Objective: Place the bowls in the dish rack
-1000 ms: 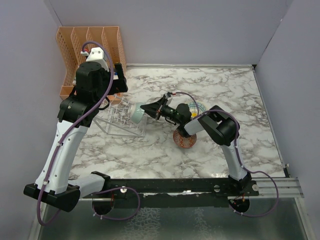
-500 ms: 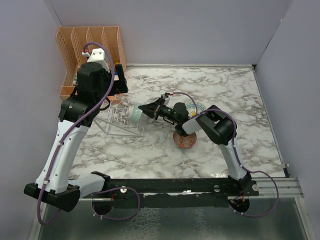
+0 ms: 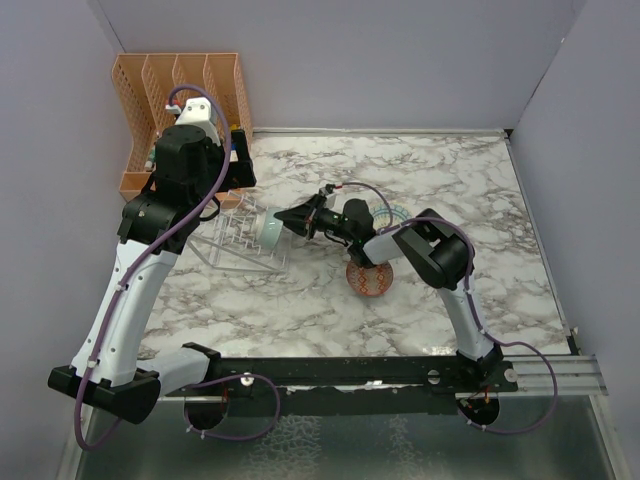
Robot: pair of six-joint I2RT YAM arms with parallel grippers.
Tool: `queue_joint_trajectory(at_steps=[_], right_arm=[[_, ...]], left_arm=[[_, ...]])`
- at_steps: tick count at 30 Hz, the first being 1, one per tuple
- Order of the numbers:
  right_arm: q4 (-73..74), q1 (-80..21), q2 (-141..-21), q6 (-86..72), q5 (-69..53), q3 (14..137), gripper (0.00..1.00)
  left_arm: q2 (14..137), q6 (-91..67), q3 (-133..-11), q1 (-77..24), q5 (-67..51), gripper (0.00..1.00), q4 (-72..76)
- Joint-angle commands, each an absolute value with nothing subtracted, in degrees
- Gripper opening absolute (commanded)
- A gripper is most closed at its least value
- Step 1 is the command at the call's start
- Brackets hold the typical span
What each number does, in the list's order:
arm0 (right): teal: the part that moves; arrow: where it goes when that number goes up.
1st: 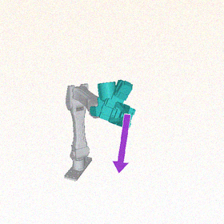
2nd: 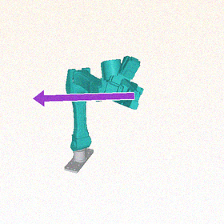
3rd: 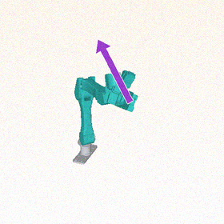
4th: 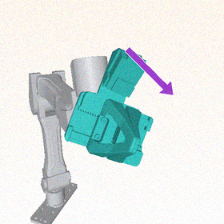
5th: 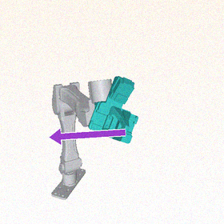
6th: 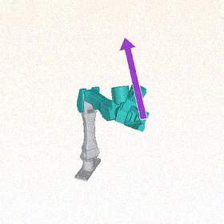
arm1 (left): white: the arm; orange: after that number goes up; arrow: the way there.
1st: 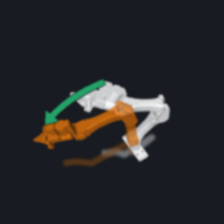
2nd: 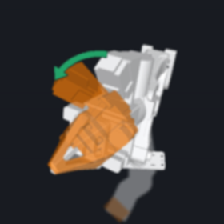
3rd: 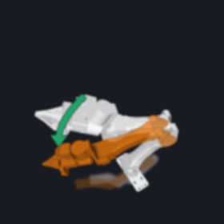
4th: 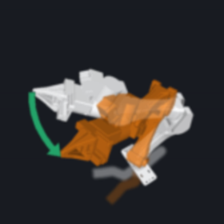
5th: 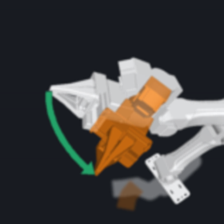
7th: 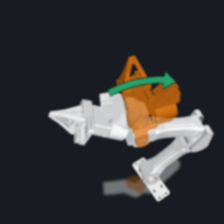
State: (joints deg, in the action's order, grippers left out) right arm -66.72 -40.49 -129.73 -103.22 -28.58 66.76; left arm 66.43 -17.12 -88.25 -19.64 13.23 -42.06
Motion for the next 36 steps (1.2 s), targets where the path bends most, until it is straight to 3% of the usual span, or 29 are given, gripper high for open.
queue_joint_trajectory(at_steps=[1,6,11,29,36], right_arm=[[-63.3,-40.87,-130.43,-102.72,-31.02,68.12,0.14],[-61.48,-40.86,-129.45,-102.88,-31.59,66.59,0.2],[-58.31,-40.85,-127.26,-101.47,-31.72,64.61,0.35],[-49.61,-40.87,-123.39,-98.23,-33.69,62.47,0.47],[-45.28,-40.7,-120.15,-94.45,-33.36,62.21,0.66]], left_arm=[[65.3,-15.94,-87.77,-19.85,15.24,0.99,-41.48],[65.52,-16.05,-87.63,-19.83,15.12,0.99,-41.27],[65.61,-16.14,-87.63,-19.82,15.05,0.99,-41.07],[65.22,-16.37,-87.67,-19.78,14.59,0.99,-41.07],[64.71,-16.5,-87.89,-19.85,14.75,0.99,-41.21]])
